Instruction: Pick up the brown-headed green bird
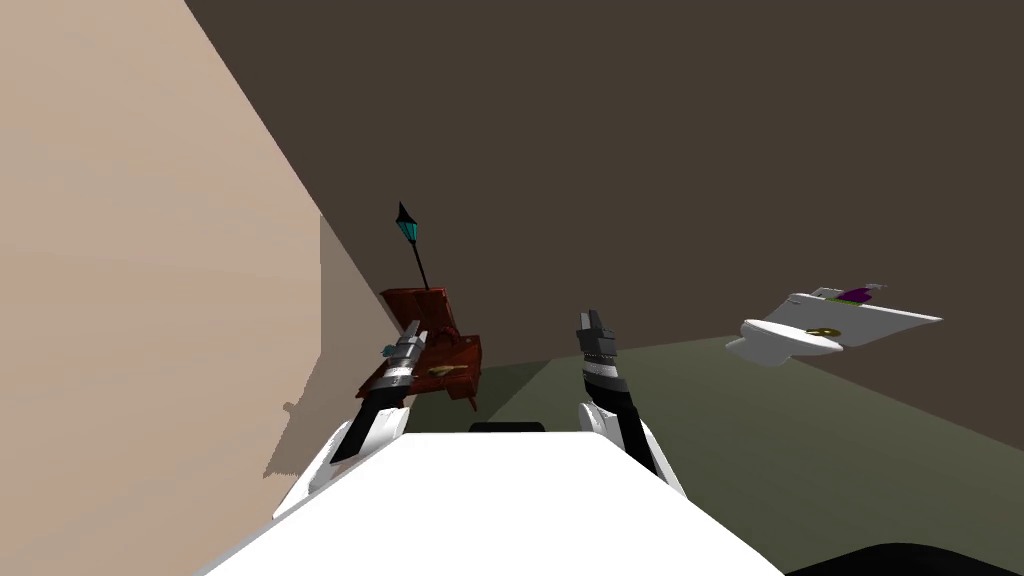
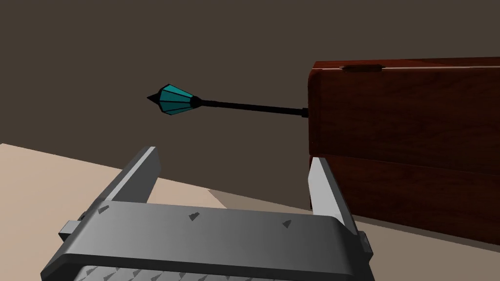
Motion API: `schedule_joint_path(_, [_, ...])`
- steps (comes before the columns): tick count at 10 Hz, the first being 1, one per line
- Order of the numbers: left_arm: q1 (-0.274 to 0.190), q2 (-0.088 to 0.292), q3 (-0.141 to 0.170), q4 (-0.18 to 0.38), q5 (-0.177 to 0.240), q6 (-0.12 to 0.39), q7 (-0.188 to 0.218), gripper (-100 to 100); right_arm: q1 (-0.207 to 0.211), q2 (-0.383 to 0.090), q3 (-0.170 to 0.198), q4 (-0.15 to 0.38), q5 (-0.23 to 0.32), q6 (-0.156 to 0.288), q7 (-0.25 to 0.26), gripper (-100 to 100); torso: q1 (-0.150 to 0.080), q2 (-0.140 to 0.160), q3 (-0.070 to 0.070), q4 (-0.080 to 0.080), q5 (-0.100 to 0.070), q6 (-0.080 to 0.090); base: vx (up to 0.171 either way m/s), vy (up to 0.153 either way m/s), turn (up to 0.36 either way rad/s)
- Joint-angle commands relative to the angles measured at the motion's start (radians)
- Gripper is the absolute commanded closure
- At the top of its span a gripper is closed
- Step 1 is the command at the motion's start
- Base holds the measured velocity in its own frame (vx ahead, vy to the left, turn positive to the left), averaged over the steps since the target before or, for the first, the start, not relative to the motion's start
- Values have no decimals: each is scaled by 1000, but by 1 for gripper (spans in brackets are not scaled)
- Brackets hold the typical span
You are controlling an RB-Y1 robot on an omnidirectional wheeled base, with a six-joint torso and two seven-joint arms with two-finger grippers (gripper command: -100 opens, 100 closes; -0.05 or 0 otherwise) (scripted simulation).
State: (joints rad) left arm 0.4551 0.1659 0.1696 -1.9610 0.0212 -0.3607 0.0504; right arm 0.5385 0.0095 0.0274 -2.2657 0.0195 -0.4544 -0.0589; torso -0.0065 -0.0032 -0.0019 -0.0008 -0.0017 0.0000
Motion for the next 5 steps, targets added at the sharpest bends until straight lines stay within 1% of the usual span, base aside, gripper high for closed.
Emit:
schedule_joint_path(1, [-12, -1, 12, 50, 3, 18, -3, -100, 0, 0, 0, 0, 0, 0, 0, 0, 0, 0, 0, 0, 0, 0, 40, -108, -19])
schedule_joint_path(2, [-21, 1, 23, 88, 7, 38, -3, -100, 0, 0, 0, 0, 0, 0, 0, 0, -1, 0, 0, 0, 0, 0, 59, -133, -31])
schedule_joint_path(3, [-21, 1, 23, 111, 7, 38, -3, -100, 0, 0, 0, 0, 0, 0, 0, 0, -2, -1, 0, 0, 0, 0, 42, -93, -3])
schedule_joint_path(4, [-31, 2, 34, 149, 11, 59, -3, -100, 0, 0, 0, 0, 0, 0, 0, 0, 0, 0, 0, 0, 0, 0, 47, -94, -23])
schedule_joint_path(5, [-31, 2, 34, 158, 11, 59, -3, -100, 0, 0, 0, 0, 0, 0, 0, 0, 0, 0, 0, 0, 0, 0, 37, -75, -7])
